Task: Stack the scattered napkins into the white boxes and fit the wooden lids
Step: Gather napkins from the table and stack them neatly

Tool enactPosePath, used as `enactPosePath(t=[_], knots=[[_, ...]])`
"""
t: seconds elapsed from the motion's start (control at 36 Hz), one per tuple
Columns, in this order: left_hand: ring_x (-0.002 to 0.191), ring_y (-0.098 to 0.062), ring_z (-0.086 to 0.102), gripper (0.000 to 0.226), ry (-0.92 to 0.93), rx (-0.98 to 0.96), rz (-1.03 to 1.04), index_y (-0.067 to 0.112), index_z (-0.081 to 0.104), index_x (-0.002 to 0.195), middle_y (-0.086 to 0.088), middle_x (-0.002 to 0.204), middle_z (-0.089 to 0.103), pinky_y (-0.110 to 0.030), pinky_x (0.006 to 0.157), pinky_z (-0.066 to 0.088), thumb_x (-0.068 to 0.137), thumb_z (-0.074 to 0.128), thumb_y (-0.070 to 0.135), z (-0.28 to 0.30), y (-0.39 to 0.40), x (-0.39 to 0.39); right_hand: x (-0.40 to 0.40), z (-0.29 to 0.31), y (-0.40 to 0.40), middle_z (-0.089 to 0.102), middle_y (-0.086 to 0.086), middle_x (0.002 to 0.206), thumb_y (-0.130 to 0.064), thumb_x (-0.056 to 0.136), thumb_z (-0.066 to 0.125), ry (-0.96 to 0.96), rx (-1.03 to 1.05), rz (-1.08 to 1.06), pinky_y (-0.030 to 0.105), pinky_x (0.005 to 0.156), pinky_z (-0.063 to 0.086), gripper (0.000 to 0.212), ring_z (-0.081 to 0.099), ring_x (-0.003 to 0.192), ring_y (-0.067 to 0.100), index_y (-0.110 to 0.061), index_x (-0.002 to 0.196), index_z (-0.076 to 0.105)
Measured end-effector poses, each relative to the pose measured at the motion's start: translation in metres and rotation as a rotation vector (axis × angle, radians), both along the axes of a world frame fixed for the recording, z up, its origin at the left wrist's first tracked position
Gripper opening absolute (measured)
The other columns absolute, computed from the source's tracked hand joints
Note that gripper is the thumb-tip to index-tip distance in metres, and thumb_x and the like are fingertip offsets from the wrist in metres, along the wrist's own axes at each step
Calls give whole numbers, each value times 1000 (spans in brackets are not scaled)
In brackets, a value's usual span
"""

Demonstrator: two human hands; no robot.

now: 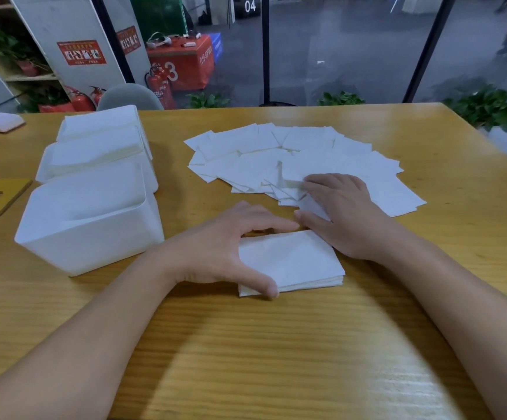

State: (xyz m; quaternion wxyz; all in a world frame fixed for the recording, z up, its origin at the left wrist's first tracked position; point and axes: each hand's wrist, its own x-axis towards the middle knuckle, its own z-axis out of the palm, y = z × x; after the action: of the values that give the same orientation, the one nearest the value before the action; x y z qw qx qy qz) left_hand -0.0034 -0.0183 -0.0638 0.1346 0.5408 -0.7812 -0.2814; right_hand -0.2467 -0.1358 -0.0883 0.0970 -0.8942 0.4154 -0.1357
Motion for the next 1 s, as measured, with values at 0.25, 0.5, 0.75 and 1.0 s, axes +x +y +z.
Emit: enactPosePath(t=[0.25, 0.5, 0.75, 1.0], knots=[[149, -1, 35, 70, -48, -69, 56, 54, 59, 144, 31, 145, 51, -31, 122, 34, 81, 90, 58, -2, -7, 18, -2, 9, 7, 69, -13, 133, -33, 101, 75, -315, -32, 35, 9, 95, 36, 27, 60, 106, -1, -22, 125, 77], [112, -16, 58, 54, 241, -463, 351, 40, 66, 134, 13, 124, 58, -24, 91, 48, 86, 91, 40, -10, -14, 12, 7, 10, 23, 70, -14, 114, 1, 97, 72, -461, -58, 236, 31, 90, 55, 26, 69, 105, 10, -22, 105, 79], [97, -22, 69, 3, 386, -513, 397, 26, 81, 96, 9, 98, 76, -37, 81, 56, 98, 82, 26, -19, -18, 11, 11, 7, 27, 71, -21, 108, -8, 98, 72, -481, 24, 159, 23, 86, 51, 31, 66, 103, 2, -29, 120, 70], [79, -25, 65, 6, 630, -540, 472, 18, 81, 98, -2, 86, 75, -43, 74, 52, 102, 78, 22, -10, -18, 17, 1, 25, 25, 73, -6, 84, -23, 104, 73, -770, 86, -3, 30, 68, 53, 11, 69, 78, 19, -27, 113, 77]])
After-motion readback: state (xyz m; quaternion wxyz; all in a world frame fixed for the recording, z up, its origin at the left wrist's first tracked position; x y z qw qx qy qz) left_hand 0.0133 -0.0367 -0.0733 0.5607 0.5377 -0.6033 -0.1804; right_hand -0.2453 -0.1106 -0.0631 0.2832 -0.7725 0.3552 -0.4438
